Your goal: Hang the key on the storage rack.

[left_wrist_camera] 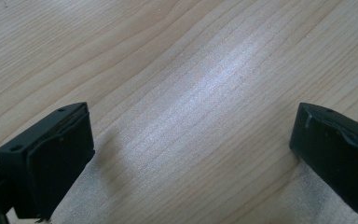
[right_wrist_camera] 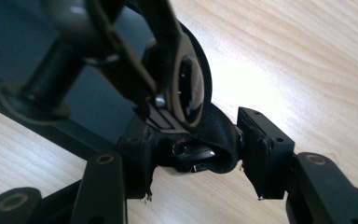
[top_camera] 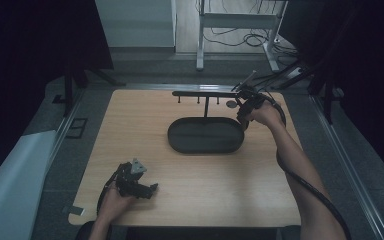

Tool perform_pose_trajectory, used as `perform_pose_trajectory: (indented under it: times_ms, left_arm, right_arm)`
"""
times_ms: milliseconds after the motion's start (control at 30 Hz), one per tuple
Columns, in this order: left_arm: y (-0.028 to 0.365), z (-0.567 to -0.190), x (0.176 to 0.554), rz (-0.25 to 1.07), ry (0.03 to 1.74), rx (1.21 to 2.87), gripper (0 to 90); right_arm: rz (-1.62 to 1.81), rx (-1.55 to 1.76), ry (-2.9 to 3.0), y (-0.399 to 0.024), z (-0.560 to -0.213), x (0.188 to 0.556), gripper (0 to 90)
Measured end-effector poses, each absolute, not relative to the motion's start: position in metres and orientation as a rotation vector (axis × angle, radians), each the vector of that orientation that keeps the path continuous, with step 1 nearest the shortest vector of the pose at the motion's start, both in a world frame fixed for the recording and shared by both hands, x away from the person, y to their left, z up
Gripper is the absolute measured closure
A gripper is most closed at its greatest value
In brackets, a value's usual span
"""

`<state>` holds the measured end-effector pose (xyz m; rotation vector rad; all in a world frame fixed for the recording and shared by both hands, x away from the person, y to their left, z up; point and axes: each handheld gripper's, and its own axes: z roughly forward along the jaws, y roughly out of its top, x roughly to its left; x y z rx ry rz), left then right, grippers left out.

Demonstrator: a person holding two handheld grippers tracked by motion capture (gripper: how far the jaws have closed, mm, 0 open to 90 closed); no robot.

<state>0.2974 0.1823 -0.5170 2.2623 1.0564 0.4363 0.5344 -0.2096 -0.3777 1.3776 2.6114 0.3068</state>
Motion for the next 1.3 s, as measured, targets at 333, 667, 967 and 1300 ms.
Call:
perform_pose_trajectory:
  times_ms: [333, 667, 967, 1300]
  left_arm:
    - [0.182, -0.517, 0.297, 0.435, 1.056, 2.264, 0.0]
    - [0.182, -0.517, 0.297, 0.435, 1.055, 2.262, 0.0]
    - [0.181, -0.517, 0.297, 0.441, 1.053, 2.264, 0.0]
    - [0.181, -0.516, 0.297, 0.443, 1.056, 2.256, 0.0]
  right_arm:
    - [0.334, 1.312, 2.598, -0.213, -0.38, 0.534, 41.3]
    - [0.384, 1.333, 2.644, -0.221, -0.373, 0.528, 30.5]
    - [0.412, 1.352, 2.695, -0.225, -0.369, 0.518, 21.8]
    - [0.503, 1.288, 2.668, -0.231, -0.365, 0.506, 14.7]
